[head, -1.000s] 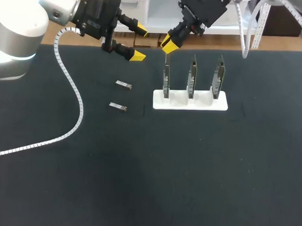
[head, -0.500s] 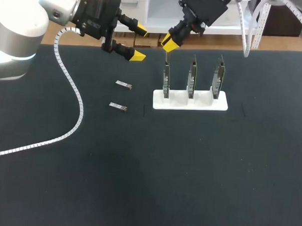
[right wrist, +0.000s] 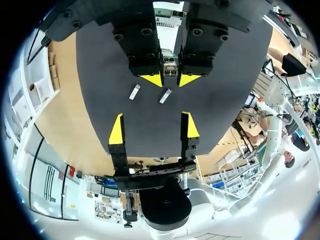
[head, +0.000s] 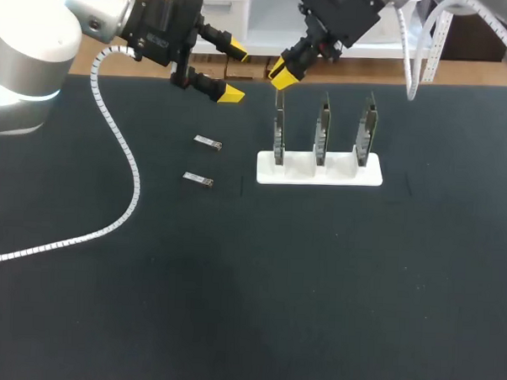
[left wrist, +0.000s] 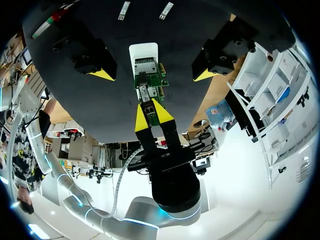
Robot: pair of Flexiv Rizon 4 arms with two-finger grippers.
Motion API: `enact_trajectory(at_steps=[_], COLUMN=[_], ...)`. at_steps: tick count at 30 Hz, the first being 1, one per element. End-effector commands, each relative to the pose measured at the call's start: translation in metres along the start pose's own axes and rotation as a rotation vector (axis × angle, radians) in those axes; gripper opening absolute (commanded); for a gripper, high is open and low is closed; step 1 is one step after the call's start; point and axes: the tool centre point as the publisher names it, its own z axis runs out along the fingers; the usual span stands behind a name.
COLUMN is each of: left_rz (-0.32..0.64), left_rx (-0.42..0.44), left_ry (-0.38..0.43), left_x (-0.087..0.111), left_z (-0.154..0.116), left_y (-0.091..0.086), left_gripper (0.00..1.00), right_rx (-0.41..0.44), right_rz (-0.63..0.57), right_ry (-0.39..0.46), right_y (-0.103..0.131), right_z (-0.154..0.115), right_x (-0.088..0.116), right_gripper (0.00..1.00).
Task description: Pick up the optical module with the left hand, and insert it into the network port with the right hand.
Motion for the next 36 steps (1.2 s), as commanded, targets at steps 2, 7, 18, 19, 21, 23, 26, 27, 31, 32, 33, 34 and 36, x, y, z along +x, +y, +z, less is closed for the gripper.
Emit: enact_trajectory(at_steps=[2,7,18,19,21,23,26,27,31,32,33,34,36], left_rz=[-0.002,-0.002,-0.002,-0.002,-0.002,-0.002,-0.002,-0.002,-0.002,-0.002,-0.002,-0.002,-0.002], left_rx=[0.002,0.002,0.002,0.002,0.002,0.002,0.002,0.002,0.002,0.002,0.002,0.002,0.002], left_ry=[0.005,0.005,0.005,0.005,0.005,0.005,0.005,0.005,0.005,0.005,0.005,0.005,0.005], left_x=[-0.001,-0.001,-0.001,-0.001,-0.001,-0.001,-0.001,-0.001,-0.001,-0.001,-0.001,-0.001,-0.001], left_z=[0.0,0.0,0.0,0.0,0.0,0.0,0.0,0.0,0.0,0.0,0.0,0.0,0.0], left_y=[0.001,0.001,0.001,0.001,0.001,0.001,0.001,0.001,0.001,0.001,0.001,0.001,0.001], left_gripper=[1.0,1.0,1.0,1.0,1.0,1.0,1.0,1.0,1.0,1.0,1.0,1.0,1.0], right_rx=[0.014,0.028,0.066,0.067,0.07,0.071,0.069,0.069,0.067,0.068,0.069,0.069,0.07], right_rz=[-0.003,-0.006,-0.01,-0.01,-0.01,-0.009,-0.008,-0.007,-0.001,0.003,0.005,0.006,0.008], right_ry=[-0.005,-0.001,-0.001,0.001,0.002,0.003,0.003,0.003,0.002,0.002,0.002,0.002,0.003], right_y=[0.004,0.007,0.012,0.012,0.013,0.013,0.013,0.013,0.013,0.013,0.013,0.014,0.014], right_z=[0.004,0.0,-0.003,-0.003,-0.004,-0.004,-0.002,-0.002,0.0,0.0,0.0,0.0,-0.001], right_x=[0.002,0.0,-0.001,-0.002,-0.002,-0.002,-0.001,-0.001,0.001,0.002,0.002,0.003,0.003], right_gripper=[0.0,0.0,0.0,0.0,0.0,0.0,0.0,0.0,0.0,0.0,0.0,0.0,0.0])
